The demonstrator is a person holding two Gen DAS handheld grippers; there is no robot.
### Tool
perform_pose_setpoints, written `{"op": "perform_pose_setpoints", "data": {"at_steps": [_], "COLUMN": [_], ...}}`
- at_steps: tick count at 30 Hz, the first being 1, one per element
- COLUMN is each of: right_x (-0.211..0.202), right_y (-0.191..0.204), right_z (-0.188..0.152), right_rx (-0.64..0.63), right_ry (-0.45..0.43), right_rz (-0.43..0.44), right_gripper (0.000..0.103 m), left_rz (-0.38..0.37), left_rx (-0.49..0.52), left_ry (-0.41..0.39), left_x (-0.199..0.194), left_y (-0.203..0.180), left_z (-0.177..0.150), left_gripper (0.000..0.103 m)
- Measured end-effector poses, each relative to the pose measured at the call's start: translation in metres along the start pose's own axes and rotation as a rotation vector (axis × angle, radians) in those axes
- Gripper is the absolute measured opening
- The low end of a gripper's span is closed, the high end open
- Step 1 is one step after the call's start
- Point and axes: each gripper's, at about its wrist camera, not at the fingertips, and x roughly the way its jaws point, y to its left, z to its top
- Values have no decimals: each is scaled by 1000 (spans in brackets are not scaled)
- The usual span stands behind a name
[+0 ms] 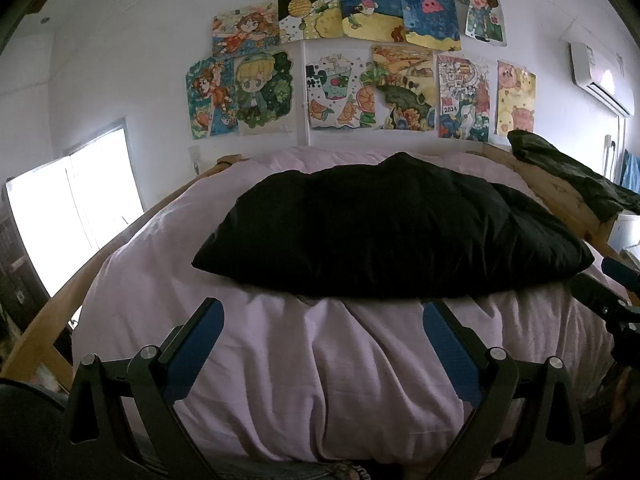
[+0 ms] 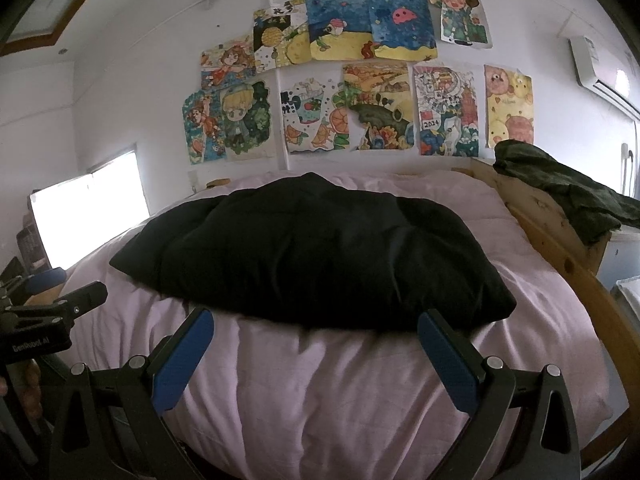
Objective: Fold large clothes
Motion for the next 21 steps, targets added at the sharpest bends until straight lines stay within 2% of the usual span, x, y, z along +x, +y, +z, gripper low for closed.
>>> {"op": "perform_pose_setpoints", "data": {"at_steps": [21], "right_x": [0], "right_y": [-3], "right_z": [1], "right_rx": [1], "right_ry": [1], "right_rz": [2], "right_gripper": [103], "left_rz": [-2], "left_rx": [4], "left_ry": [1], "left_x": [0], "left_y": [0], "left_z": [0], "left_gripper": [98]}}
